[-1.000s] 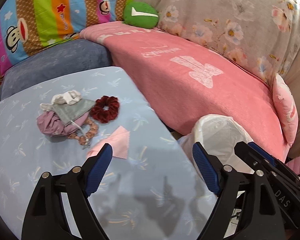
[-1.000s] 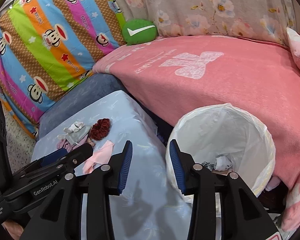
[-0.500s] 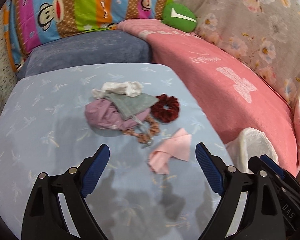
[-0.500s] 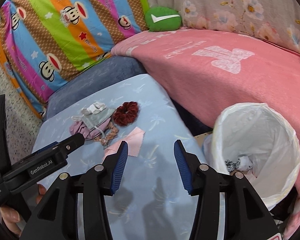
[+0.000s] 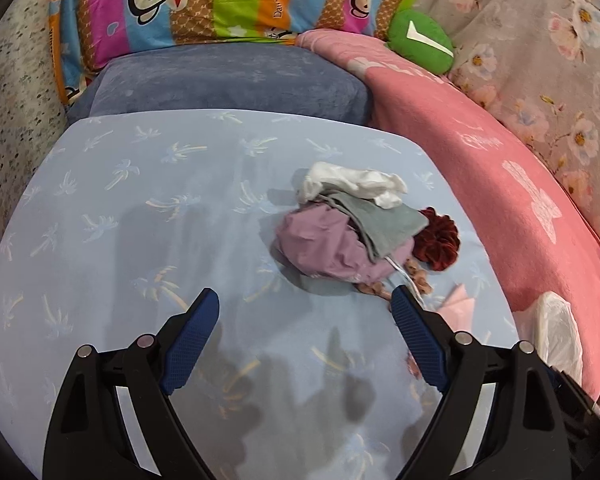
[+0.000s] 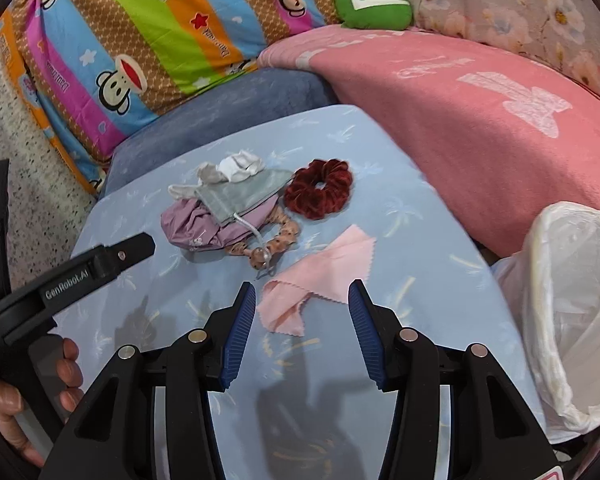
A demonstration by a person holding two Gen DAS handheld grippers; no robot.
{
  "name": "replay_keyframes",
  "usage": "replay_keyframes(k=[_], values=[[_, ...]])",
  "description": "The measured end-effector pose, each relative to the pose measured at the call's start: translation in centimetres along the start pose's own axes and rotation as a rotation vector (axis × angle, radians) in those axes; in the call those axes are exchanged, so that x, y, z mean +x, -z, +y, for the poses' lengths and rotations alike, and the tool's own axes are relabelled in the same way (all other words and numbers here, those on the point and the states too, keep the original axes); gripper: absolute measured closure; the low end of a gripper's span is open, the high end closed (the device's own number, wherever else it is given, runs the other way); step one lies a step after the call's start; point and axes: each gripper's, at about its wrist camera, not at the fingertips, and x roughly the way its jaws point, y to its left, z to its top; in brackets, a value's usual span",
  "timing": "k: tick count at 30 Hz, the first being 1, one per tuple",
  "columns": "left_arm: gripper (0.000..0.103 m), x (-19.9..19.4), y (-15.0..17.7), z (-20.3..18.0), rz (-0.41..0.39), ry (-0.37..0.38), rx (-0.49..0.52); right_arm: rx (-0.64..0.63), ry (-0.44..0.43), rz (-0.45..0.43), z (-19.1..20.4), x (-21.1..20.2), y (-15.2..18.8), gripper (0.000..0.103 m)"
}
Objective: Collect trash
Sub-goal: 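Move both open grippers back over the remaining cloth pile, then grasp the purple bag with the left gripper while the right gripper grasps the pink cloth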
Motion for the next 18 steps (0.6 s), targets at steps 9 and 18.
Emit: replay_keyframes(k=[9,18], values=[[0.020,3.0,-1.6,0.7,0.033,0.021,-0.021,0.009,0.014,0.049,0.7,4.0,-0.3,0.053],[0.061,5.7,-2.1,0.3,0.095,0.079,-0.010,0.032,0.022,0.098,0.3,6.7,0.0,0.053]])
